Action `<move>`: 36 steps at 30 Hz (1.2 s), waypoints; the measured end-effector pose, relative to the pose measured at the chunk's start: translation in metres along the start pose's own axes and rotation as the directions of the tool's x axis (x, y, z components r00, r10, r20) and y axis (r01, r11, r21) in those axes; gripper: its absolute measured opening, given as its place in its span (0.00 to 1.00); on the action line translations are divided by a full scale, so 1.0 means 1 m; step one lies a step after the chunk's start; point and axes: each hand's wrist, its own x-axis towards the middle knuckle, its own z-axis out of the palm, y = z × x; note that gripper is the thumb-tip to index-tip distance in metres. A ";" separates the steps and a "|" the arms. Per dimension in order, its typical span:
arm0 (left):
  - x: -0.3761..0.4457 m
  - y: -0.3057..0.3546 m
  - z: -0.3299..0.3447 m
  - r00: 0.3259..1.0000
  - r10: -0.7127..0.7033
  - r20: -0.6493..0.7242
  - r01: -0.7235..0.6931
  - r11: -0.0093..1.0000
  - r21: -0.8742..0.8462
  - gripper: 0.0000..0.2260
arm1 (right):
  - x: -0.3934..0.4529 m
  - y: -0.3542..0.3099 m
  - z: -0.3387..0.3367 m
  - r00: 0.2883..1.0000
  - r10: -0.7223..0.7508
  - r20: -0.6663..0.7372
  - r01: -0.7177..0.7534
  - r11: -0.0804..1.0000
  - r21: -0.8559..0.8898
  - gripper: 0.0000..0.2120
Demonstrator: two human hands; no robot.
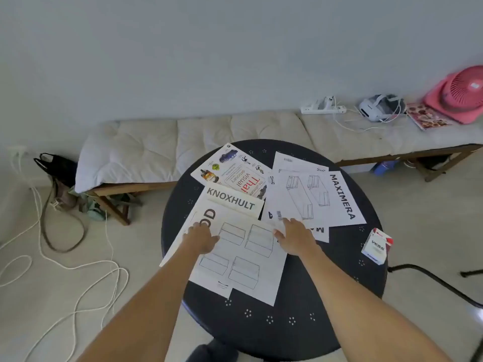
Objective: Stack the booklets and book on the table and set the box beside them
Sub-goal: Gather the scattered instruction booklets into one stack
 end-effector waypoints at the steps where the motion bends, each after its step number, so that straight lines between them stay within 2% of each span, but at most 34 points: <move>1: -0.002 -0.005 0.007 0.999 -0.035 -0.002 0.035 0.999 -0.003 0.31 | 0.002 -0.003 0.005 1.000 0.001 0.016 -0.001 1.000 -0.009 0.29; 4: 0.001 -0.018 0.027 0.988 -0.064 -0.137 0.063 0.998 -0.011 0.32 | 0.010 -0.012 0.021 0.999 -0.012 0.035 0.012 1.000 0.005 0.29; 8: 0.007 -0.022 0.034 0.960 -0.095 -0.263 0.074 0.993 -0.092 0.33 | 0.022 -0.025 0.032 0.999 0.001 -0.038 -0.002 1.000 -0.003 0.30; 13: 0.019 -0.031 0.028 0.939 -0.238 -0.249 0.192 0.962 -0.196 0.41 | 0.034 -0.036 0.031 0.999 0.010 -0.052 -0.009 1.000 0.022 0.29; 16: 0.025 -0.037 0.021 0.936 -0.284 -0.210 0.222 0.935 -0.276 0.42 | 0.036 -0.039 0.029 0.999 0.036 -0.028 -0.034 0.998 0.060 0.29; 20: 0.028 -0.044 0.013 0.952 -0.274 -0.136 0.208 0.905 -0.371 0.36 | 0.031 -0.040 0.027 0.999 0.039 0.000 -0.039 0.995 0.096 0.26; 24: 0.029 -0.051 0.006 0.976 -0.209 -0.059 0.156 0.863 -0.480 0.20 | 0.023 -0.036 0.022 0.997 0.055 0.062 -0.070 0.961 0.268 0.25; 26: 0.027 -0.049 -0.001 0.981 -0.189 -0.036 0.139 0.827 -0.545 0.15 | 0.017 -0.032 0.015 0.995 0.053 0.087 -0.077 0.953 0.292 0.23; 29: 0.024 -0.044 -0.015 0.989 -0.146 -0.004 0.112 0.774 -0.623 0.13 | 0.006 -0.021 0.009 0.996 0.035 0.088 -0.062 0.944 0.325 0.16; 32: 0.020 -0.038 -0.031 0.996 -0.086 0.023 0.079 0.733 -0.676 0.13 | -0.001 -0.008 0.004 0.995 0.087 0.055 -0.102 0.907 0.408 0.11; 34: 0.015 -0.032 -0.040 0.998 -0.044 0.041 0.060 0.657 -0.751 0.10 | -0.010 0.001 -0.001 0.993 0.119 0.027 -0.116 0.862 0.494 0.11; 36: 0.007 -0.021 -0.047 0.998 -0.011 0.063 0.060 0.502 -0.863 0.08 | -0.020 0.012 -0.005 0.990 0.144 0.008 -0.123 0.812 0.570 0.12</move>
